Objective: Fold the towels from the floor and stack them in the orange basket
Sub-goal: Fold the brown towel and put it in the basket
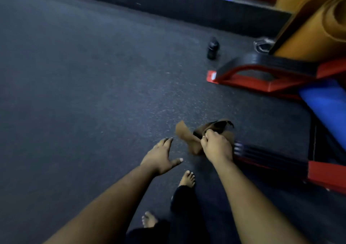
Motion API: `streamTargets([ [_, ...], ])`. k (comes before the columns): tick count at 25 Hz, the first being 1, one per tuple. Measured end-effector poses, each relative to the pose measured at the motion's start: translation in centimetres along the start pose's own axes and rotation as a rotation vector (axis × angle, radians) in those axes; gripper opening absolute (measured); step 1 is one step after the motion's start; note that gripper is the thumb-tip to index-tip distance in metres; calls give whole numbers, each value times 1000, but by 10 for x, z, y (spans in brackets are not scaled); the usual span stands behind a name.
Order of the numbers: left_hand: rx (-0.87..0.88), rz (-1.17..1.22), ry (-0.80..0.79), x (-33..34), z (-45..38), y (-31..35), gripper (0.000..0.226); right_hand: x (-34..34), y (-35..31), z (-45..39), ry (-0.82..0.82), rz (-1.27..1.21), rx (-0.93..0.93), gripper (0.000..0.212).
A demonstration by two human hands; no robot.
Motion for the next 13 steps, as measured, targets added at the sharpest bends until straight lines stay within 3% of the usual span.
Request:
streamTargets([
  [5,-146,76,269,-74,196,-95,100,-35,-185,119,-31,10,-220,23],
  [13,-488,251,759,-120,465,-243,100,-23,-438,289,-134,-91,-587,20],
])
Point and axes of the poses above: each hand's wrist, its own z-axis away from the middle knuckle, its own x-axis out of the palm, y = z × x, the point moved 3 cm from there along -z, towards the middle knuckle, and after that the axes turned 6 degrees about x, right-handed, at the moved point
